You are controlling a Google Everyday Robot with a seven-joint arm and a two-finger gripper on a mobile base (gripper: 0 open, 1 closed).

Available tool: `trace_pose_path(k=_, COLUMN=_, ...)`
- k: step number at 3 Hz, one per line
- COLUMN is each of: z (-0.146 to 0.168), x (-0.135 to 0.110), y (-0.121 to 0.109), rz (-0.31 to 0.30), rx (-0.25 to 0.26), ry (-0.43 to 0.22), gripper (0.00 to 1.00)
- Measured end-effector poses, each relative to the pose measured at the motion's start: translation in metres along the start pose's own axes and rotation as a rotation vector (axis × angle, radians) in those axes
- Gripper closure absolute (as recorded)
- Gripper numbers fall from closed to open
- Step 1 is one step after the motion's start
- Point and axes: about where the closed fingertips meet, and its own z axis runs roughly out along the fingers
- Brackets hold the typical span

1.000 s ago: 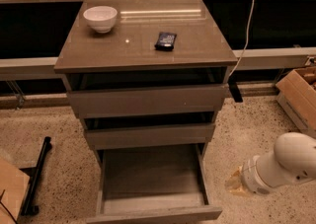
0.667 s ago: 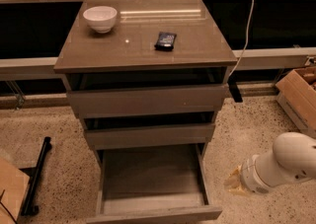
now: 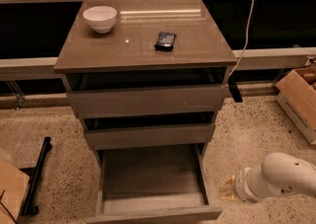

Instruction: Close bottom drawer

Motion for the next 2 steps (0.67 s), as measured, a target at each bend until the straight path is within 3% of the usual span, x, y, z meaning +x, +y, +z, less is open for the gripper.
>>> trace_pose_path(k=1, z=0.003, x=0.000, y=0.001, rz=-0.004, rx=-0.007, ry=0.003, gripper=1.00)
trace_pose_path(k=2, z=0.040, x=0.017, y=0.005, rz=-0.006, rx=-0.035, ry=-0.018, gripper=1.00)
